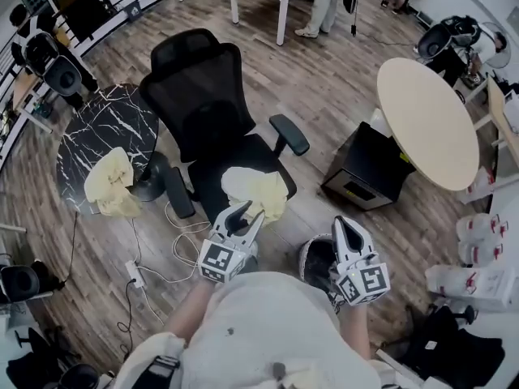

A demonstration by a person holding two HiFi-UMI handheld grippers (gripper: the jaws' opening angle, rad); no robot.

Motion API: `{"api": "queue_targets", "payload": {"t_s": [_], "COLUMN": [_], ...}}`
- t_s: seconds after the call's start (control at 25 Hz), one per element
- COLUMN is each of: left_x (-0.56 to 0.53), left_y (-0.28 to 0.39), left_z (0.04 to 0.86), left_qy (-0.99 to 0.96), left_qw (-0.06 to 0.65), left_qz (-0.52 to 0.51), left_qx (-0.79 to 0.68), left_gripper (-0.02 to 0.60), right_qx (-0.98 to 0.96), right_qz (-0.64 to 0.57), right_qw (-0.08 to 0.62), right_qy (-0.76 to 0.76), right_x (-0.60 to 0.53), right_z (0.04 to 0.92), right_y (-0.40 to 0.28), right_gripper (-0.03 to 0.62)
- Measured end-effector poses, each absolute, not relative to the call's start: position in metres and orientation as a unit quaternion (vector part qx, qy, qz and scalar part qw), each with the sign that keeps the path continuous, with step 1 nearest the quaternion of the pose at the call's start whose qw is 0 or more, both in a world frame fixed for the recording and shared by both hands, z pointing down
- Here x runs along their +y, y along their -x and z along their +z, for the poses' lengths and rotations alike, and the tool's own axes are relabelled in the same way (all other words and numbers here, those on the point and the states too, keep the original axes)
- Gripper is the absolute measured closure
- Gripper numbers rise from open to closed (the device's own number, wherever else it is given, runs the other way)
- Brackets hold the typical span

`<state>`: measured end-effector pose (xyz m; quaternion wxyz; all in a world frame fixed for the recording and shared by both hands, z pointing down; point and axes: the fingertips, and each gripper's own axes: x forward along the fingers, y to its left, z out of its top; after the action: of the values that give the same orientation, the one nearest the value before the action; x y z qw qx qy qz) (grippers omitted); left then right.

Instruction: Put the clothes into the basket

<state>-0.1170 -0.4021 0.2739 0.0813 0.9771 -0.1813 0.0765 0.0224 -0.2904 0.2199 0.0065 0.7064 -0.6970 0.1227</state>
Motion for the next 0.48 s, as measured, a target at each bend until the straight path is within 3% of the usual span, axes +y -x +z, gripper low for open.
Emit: {"api": "queue_targets", "payload": {"t_s": [0.48], "left_x": [-0.496], "left_y": [0.096], "left_z": [0.397], "left_qy": [-0.97], "left_qw": [0.126], "left_qz": [0.179], "left_qx": [-0.11], "left_gripper": [0.422], "right_qx": [-0.656], "right_qz": [0.162], "right_qw": [0.035], "right_qy": [-0.736], "right_x": [-0.368], "right_z": [0.252], "right_y": [-0.018], "right_gripper": [0.586]}}
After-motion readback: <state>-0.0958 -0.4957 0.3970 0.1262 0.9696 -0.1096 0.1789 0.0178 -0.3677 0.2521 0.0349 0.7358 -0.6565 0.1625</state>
